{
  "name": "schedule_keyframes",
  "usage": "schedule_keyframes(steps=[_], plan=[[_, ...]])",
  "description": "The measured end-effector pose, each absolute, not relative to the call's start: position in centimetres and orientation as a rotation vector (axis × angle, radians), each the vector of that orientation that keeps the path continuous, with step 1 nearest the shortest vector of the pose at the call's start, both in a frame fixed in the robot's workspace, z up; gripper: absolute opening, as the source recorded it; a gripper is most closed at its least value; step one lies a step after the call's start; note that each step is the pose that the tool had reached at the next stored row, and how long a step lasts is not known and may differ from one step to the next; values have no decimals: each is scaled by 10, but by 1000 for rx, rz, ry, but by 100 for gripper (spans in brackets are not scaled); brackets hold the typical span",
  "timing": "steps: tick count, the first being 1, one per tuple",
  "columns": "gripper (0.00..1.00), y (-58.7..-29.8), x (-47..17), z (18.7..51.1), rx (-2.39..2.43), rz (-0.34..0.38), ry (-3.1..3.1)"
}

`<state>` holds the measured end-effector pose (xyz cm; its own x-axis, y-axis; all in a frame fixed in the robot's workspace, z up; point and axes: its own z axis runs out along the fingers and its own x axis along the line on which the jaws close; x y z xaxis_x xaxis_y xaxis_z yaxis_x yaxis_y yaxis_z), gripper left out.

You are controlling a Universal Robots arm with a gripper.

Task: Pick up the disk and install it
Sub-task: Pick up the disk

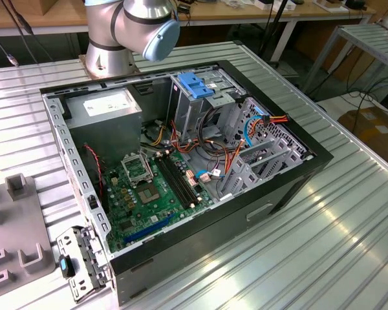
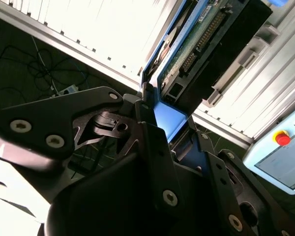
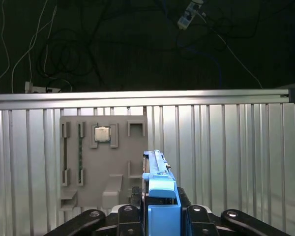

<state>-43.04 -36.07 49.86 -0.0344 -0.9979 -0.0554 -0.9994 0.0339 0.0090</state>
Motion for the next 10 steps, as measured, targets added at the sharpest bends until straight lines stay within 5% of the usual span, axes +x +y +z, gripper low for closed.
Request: schedule_keyframes(steps=[10], plan=[[37, -361, -420, 499, -2159, 70, 2234]])
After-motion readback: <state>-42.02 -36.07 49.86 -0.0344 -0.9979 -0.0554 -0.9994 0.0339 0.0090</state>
